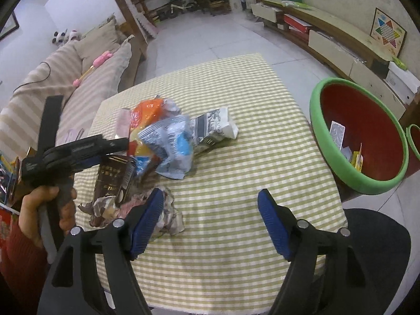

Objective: Collect trash
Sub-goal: 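Grasp the pink snack bag with the left tool while the right grasps the orange chip bag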

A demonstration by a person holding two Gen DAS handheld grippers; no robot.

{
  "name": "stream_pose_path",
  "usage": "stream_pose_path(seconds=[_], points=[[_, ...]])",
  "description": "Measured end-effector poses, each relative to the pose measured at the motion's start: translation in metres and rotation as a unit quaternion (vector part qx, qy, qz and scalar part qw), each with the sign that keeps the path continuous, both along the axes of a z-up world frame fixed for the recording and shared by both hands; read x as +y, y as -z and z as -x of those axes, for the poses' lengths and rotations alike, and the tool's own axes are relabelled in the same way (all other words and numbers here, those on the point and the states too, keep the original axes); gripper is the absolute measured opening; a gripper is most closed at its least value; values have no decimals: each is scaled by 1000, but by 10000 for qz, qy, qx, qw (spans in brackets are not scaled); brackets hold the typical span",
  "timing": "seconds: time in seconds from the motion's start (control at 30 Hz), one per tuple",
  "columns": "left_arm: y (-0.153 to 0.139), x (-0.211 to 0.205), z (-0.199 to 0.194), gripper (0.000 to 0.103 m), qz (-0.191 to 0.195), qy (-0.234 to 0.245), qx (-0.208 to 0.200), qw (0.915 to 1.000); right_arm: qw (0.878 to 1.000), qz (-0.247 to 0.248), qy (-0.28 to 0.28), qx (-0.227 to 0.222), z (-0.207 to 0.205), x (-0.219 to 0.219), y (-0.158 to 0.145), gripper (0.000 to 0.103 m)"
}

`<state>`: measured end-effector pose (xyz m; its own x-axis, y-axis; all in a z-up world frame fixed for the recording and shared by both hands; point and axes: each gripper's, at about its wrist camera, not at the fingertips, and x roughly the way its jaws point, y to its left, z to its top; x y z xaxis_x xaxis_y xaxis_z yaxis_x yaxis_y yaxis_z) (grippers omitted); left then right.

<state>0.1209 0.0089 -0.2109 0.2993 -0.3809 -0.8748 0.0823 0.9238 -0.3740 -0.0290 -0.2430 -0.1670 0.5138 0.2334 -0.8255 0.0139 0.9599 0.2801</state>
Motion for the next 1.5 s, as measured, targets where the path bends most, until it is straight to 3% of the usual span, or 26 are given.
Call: stream_pose_path(seconds=[0.1, 0.17, 0.27, 0.4, 0.6, 0.83, 1.2, 1.27, 1.5], points=[[11, 7, 1, 74, 293, -122, 191, 9993, 10000, 39, -78, 17, 2, 5, 0, 72], [6, 12, 7, 51, 530, -166, 29, 9985, 9999, 48, -98, 30, 2, 7, 0, 72], [-8, 21, 16, 49, 314, -242, -338, 9986, 9999, 44, -129, 76, -2, 9, 2, 72], [-29, 40, 24, 48, 461, -513, -707, 9951, 9997, -1, -251, -26, -11, 18, -4, 72], [-57, 62, 49, 49, 326, -935, -1166, 9882, 9952, 24, -883, -410, -52, 55, -25, 72], [-66, 77, 78, 49, 253, -1212, -1238, 9846, 9836, 535, -1680, -382, -116, 114, -15, 59], [-72, 86, 86, 49, 113, -1254, -1302, 9835, 9645, 1468, -2189, 185, -145, 157, 51, 60], [-71, 88, 87, 49, 114, -1285, -1268, 9835, 9627, 1600, -2179, 109, -142, 159, 53, 45], [-70, 88, 86, 49, 113, -1324, -1233, 9834, 9764, 1041, -1891, -65, -136, 137, 33, 36]])
